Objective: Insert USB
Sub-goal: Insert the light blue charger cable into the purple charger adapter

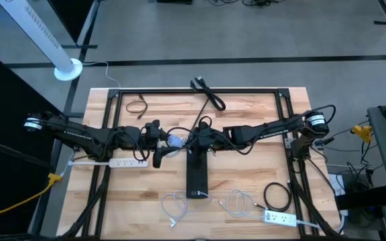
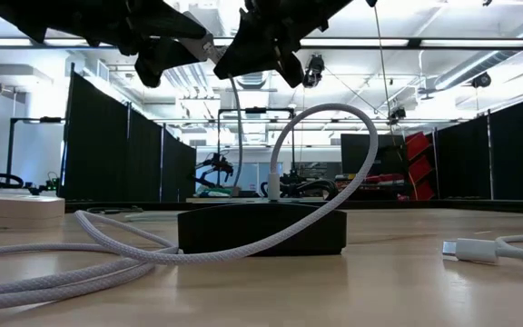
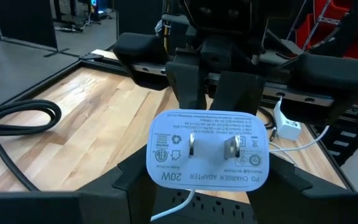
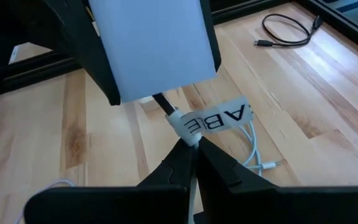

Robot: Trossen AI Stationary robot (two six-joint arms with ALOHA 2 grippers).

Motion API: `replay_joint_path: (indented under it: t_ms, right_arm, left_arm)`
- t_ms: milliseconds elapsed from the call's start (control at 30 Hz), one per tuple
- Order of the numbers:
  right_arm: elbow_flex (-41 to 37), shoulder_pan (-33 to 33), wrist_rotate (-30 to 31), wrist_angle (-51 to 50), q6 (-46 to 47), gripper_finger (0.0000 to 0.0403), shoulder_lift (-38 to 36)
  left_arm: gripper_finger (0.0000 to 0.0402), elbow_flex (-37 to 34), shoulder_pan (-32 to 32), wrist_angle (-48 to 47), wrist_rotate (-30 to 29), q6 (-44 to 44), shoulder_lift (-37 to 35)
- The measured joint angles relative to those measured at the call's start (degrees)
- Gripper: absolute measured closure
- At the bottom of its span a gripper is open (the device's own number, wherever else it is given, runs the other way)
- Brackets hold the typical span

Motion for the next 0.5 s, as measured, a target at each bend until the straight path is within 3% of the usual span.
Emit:
replay_joint_path:
  t_ms: [233, 500]
  right_arm:
    - [0.0, 0.2, 0.0, -0.3, -0.1, 0.0403, 0.0]
    - [0.1, 0.3, -0.2, 0.5, -0.5, 0.0403, 0.0]
  left_arm:
    - [0.0209, -1.7, 0.0, 1.6, -0.7, 0.1, -0.1]
    - [0.0209, -5.7, 0.0, 10.4, 1.9, 0.1, -1.0]
